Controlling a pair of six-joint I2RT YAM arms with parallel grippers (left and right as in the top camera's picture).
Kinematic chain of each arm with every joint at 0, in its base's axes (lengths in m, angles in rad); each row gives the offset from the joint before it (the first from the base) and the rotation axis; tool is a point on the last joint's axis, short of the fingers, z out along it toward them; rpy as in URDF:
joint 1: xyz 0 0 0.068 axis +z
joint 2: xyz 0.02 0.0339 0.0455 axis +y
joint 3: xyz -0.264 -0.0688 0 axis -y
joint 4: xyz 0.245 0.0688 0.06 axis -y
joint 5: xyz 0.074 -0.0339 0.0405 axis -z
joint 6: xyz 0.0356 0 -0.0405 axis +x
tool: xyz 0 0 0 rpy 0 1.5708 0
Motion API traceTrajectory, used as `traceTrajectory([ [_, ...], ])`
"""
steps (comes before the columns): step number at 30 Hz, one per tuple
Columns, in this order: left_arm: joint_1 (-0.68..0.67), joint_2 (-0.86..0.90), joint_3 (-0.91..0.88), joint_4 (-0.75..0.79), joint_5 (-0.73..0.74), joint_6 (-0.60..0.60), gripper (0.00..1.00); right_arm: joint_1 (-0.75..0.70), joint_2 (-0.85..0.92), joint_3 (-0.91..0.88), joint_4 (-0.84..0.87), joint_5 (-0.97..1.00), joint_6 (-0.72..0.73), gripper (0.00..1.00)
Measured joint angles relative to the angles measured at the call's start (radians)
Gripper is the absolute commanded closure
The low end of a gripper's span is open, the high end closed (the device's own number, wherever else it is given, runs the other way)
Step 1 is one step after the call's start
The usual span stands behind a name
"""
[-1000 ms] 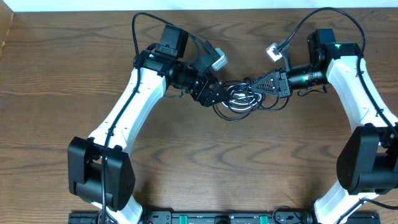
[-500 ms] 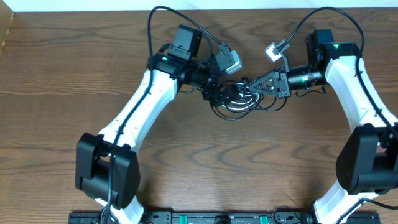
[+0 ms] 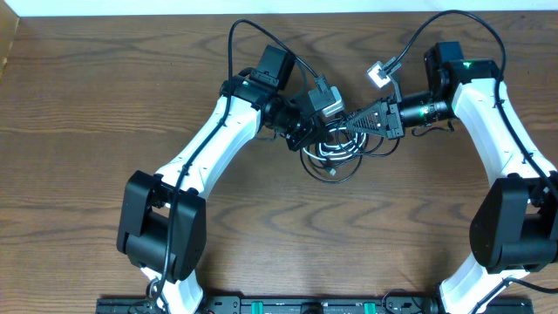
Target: Untangle cables
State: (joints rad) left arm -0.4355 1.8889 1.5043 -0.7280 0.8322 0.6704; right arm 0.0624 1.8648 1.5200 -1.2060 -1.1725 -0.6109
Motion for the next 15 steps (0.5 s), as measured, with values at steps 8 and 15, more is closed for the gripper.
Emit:
traceTrajectory([
  [8,0.001,0.0,0.0,-0.037,0.003,-0.097,0.92,-0.002,0.0,0.002,0.005,-0.012,-0.004,0.61],
  [15,0.003,0.001,0.0,-0.052,-0.005,-0.153,0.92,-0.013,0.0,0.004,0.026,-0.026,-0.007,0.48],
])
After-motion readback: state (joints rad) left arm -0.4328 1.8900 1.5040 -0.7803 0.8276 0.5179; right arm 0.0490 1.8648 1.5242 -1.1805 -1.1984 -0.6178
